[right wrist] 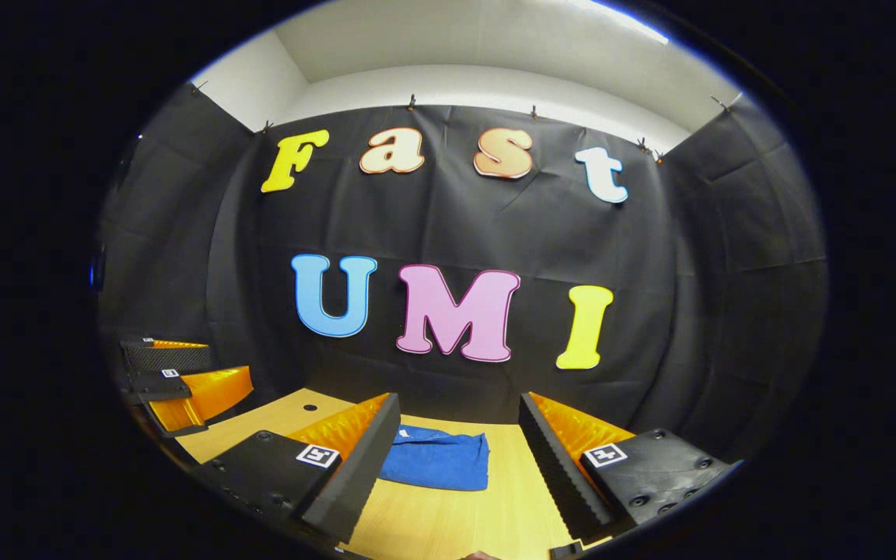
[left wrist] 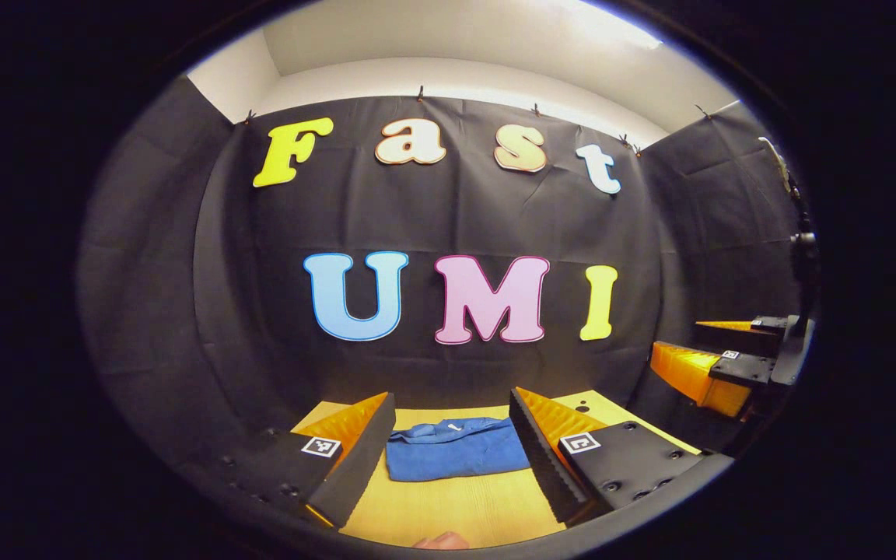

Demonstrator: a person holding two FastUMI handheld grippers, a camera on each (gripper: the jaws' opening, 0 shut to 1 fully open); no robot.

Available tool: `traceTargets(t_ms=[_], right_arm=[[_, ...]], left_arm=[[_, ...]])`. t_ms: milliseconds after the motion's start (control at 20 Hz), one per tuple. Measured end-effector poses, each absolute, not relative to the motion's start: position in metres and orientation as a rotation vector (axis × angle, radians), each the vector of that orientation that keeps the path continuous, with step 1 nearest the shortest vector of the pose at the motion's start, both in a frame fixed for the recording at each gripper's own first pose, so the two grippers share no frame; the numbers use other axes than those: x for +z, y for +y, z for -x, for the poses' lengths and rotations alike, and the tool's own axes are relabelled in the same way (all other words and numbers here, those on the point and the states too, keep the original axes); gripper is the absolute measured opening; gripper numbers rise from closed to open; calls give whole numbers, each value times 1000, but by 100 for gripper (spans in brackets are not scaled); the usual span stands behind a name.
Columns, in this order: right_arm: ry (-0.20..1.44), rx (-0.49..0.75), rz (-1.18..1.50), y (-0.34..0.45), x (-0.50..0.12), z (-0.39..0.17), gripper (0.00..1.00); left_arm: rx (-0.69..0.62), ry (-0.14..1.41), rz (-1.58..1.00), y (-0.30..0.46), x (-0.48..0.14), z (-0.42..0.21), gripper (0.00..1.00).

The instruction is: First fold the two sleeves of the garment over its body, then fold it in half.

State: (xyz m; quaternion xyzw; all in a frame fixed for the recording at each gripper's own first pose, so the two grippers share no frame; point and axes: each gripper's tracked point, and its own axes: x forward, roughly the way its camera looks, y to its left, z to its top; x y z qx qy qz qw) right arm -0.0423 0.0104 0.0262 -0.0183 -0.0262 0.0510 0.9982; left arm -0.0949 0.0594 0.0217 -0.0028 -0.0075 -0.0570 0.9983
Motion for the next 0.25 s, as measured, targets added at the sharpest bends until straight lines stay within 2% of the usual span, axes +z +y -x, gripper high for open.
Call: traceTargets(t_ms=[50,100,250], right_arm=[[-59,89,45,7,30,50,100],[-66,78,49,5,32,59,98],[-67,77,55,8,27,71,97]], left_arm=[[-125,-21,20,57,20,102,87],[-133,-20,40,54,19,108,82],[-119,-1,93,56,16,117,86]])
